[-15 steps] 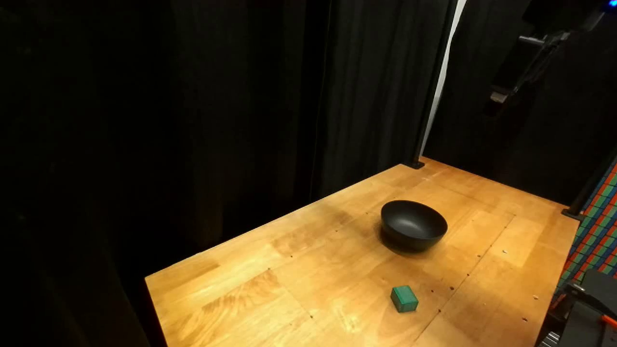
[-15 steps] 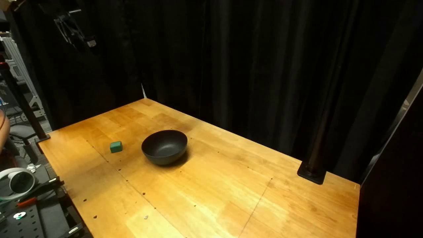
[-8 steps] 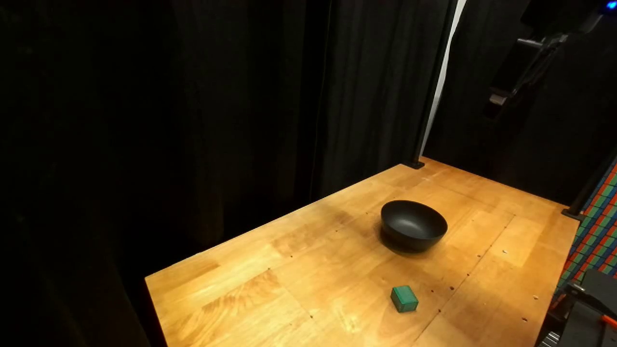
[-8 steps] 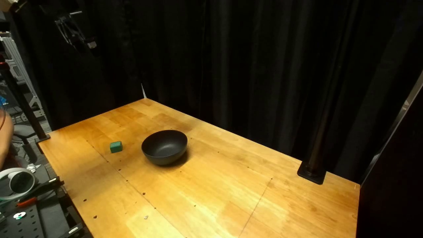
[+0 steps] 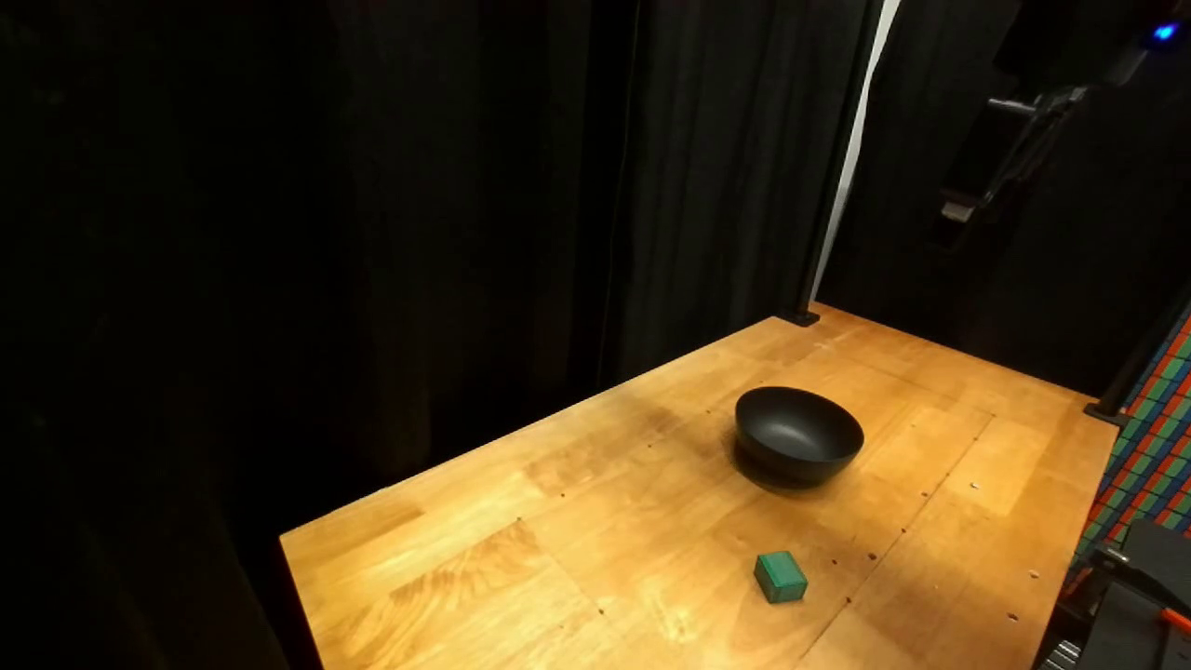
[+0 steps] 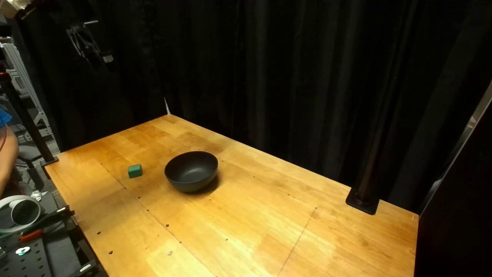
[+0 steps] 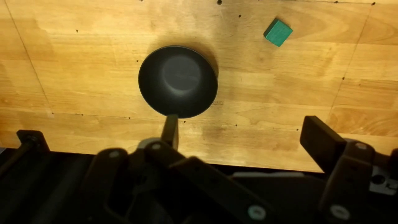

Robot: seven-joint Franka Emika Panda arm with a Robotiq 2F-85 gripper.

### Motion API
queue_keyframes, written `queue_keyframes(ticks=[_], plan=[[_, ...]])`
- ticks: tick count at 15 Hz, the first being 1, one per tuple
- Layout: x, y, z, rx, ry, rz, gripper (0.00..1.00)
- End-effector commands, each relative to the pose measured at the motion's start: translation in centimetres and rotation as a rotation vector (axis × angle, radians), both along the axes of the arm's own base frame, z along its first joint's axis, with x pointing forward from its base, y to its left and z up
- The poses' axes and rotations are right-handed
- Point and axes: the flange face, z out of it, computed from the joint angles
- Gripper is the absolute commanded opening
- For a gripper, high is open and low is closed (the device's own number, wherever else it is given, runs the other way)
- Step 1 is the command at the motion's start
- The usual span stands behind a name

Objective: Put the green block inside the black bowl

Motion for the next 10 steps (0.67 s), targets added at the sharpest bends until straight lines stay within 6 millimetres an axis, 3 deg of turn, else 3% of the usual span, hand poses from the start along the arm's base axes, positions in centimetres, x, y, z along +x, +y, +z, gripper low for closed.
queue_keyframes(ticks=[1,9,10], plan=[[0.0,0.0,0.0,0.0,0.002,0.0,1.0],[0.0,0.0,0.0,0.0,0.002,0.0,1.0],[0.8,0.8,-1.1,0.021,0.084,-0.001,1.0]])
